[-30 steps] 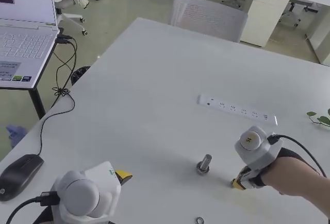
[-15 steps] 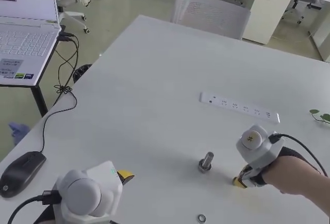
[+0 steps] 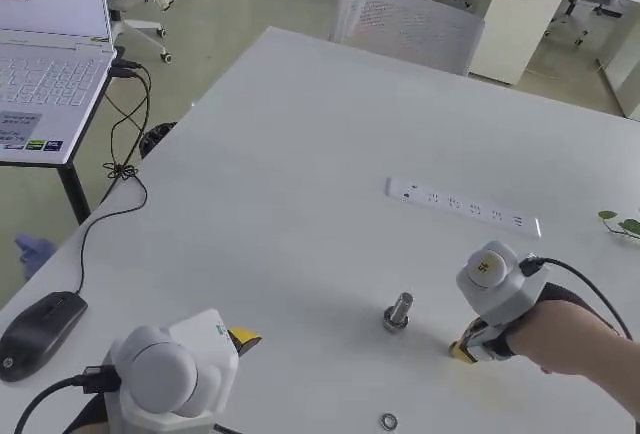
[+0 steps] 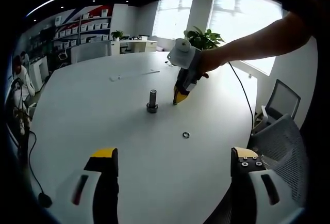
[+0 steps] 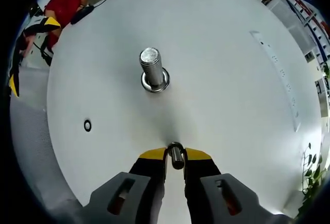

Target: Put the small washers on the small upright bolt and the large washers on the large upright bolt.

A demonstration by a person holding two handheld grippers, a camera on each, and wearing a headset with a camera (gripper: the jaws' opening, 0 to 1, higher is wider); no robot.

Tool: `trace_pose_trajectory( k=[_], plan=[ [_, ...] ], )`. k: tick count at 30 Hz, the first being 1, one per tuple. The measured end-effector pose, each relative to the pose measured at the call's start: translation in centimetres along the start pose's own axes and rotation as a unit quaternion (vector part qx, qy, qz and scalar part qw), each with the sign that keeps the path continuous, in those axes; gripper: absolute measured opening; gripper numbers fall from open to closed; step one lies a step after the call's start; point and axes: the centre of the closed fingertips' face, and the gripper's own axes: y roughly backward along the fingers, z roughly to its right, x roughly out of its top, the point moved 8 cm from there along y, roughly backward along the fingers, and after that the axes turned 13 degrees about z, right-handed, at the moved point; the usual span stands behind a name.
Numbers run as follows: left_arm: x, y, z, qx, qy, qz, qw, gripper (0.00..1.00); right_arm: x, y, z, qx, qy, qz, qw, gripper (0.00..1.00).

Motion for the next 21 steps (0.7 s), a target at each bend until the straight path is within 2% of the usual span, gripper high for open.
trace_pose_trajectory(
  k=[8, 13, 21],
  plan=[
    [0.02, 0.07, 0.17, -0.001, 0.005, 0.004, 1.0, 0.91, 0.09, 0.15, 0.05, -0.003, 0.008, 0.007, 0.9999, 0.17],
    [0.05, 0.12, 0.22, 0.0, 0.003, 0.002, 1.0, 0.91, -0.19, 0.12, -0.01, 0.007, 0.002, -0.001, 1.0, 0.2],
    [-0.09, 0.32, 0.34, -0.001, 0.006, 0.006, 1.0, 0.91, 0.02, 0.31, -0.12, 0.008, 0.004, 0.003, 1.0, 0.21]
  ],
)
